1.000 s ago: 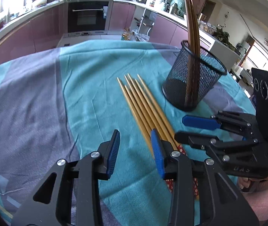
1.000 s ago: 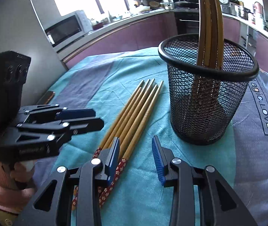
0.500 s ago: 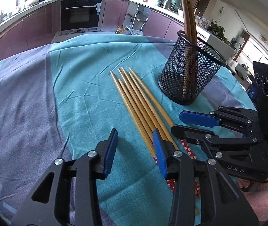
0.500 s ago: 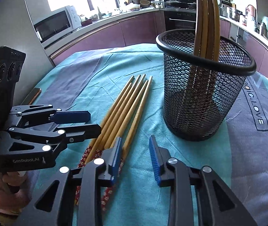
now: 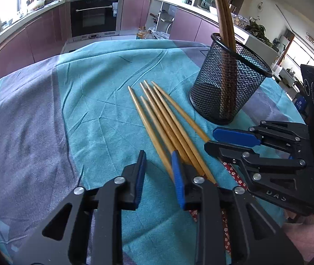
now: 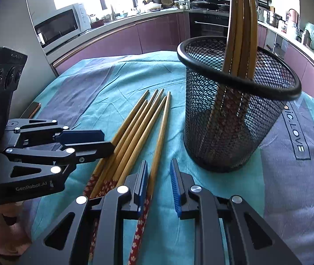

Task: Organize utensils
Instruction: 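Grasp another chopstick with the left gripper while the right gripper grasps one, then lift the chopsticks upright with the left gripper while the right gripper lifts its own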

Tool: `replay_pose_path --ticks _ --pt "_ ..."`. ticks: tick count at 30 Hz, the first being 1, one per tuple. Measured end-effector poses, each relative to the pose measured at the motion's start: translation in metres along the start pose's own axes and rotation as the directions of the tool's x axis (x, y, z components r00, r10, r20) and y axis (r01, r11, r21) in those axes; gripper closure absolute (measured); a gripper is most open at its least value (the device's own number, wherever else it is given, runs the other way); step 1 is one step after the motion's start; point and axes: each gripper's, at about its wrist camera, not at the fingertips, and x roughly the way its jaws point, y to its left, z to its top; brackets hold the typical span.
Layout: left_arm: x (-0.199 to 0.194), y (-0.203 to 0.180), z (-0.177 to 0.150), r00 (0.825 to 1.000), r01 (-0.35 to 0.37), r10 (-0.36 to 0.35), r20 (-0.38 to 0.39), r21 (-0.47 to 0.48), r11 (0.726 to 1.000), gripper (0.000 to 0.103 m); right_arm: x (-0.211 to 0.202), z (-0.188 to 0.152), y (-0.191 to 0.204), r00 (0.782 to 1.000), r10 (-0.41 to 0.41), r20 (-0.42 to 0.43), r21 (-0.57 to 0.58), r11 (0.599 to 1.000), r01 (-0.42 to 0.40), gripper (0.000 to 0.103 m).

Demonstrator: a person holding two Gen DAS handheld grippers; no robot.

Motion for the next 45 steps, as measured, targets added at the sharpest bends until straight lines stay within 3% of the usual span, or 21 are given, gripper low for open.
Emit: replay_pose_path --ticks 7,11,19,28,35,45 --pt "0.004 -0.001 0.004 0.999 -0.031 0.031 -0.014 0.022 0.999 0.082 0.006 0.003 0.007 0.999 -0.033 0.015 -0.017 0.999 0.033 0.083" --pt "0.007 0.0 0.011 0.999 -0.05 0.05 -0.021 0.009 0.999 0.09 0.005 0.004 0.0 1.0 -0.014 0.021 0.022 1.0 0.014 0.095" --pt "0.002 0.001 0.009 0.997 -0.084 0.084 -0.002 -0.052 0.995 0.095 -0.01 0.0 -0.014 0.997 0.016 0.069 0.097 0.995 -0.023 0.097" --pt "-0.02 -0.007 -0.007 0.999 -0.025 0.026 0.021 -0.025 0.999 0.095 -0.023 -0.004 -0.005 0.991 0.118 0.059 0.04 0.992 -0.12 0.097" --pt "-0.014 -0.011 -0.017 1.0 -0.011 0.011 -0.012 -0.01 1.0 0.095 -0.014 -0.008 -0.002 0.994 0.112 0.014 0.027 0.993 -0.113 0.097" --pt "0.002 -0.004 0.0 0.999 0.0 0.0 -0.038 0.003 1.0 0.092 -0.002 0.001 -0.004 0.994 0.105 -0.009 0.022 0.994 -0.104 0.094"
